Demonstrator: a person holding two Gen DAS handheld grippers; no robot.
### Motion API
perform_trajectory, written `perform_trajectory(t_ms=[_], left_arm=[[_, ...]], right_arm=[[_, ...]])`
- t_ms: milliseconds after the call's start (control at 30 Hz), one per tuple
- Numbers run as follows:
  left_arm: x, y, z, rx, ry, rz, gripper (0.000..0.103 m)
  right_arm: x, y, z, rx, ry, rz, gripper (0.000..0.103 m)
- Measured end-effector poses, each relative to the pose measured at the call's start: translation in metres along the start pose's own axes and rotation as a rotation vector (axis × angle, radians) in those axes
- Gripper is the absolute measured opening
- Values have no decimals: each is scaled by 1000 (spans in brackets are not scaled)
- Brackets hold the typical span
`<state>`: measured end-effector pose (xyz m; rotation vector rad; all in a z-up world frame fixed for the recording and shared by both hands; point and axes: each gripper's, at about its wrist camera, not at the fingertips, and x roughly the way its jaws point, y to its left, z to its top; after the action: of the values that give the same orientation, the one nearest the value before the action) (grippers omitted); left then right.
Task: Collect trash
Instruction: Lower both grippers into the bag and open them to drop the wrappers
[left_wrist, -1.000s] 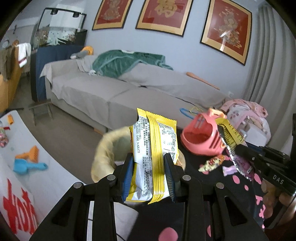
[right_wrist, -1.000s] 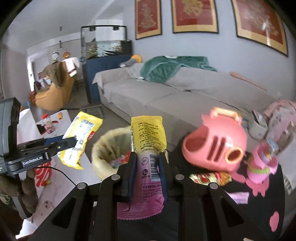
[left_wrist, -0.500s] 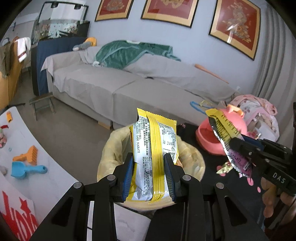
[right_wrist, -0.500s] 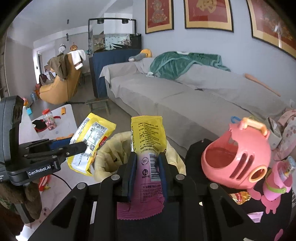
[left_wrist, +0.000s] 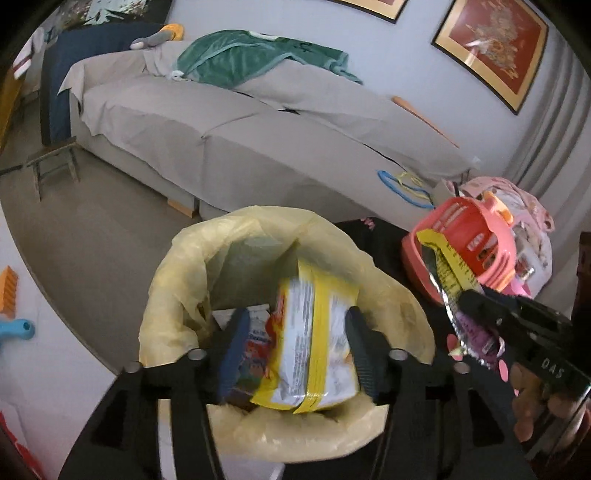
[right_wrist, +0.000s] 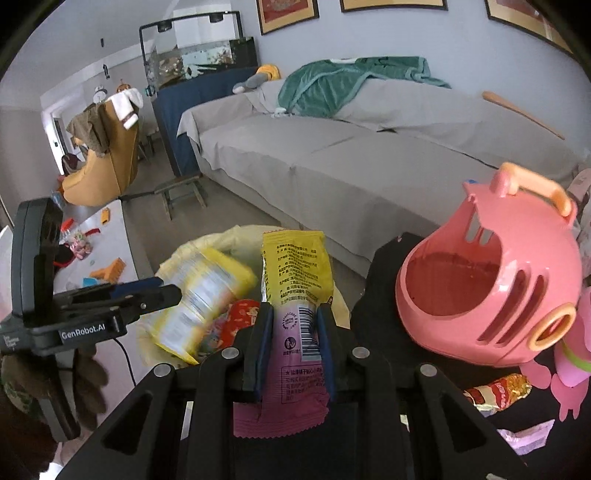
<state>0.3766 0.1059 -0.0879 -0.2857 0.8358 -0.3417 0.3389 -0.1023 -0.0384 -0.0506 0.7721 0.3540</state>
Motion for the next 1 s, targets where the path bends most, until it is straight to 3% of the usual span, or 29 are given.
perform_trajectory(t_ms=[333, 433, 533, 667, 833, 900, 1000], left_arm=[[-33, 63, 0, -161, -111, 61, 57], [-43, 79, -7, -189, -132, 79, 57], [-49, 90, -11, -200, -139, 98, 57], [-51, 104, -17, -221, -146, 127, 57], [-51, 112, -22, -249, -146, 133, 57], [-51, 112, -22, -247, -146, 131, 57], [-54, 106, -23, -237, -149, 128, 57]], right_arm=[[61, 34, 14, -53, 105, 108, 24], [97, 51, 17, -57, 185, 149, 24], [144, 61, 12, -15, 342, 187, 24], [172, 77, 0, -62, 439, 162, 24], [165, 91, -5, -118, 430, 151, 28], [151, 98, -3, -155, 378, 128, 41], [122, 109, 2, -228, 276, 89, 43]])
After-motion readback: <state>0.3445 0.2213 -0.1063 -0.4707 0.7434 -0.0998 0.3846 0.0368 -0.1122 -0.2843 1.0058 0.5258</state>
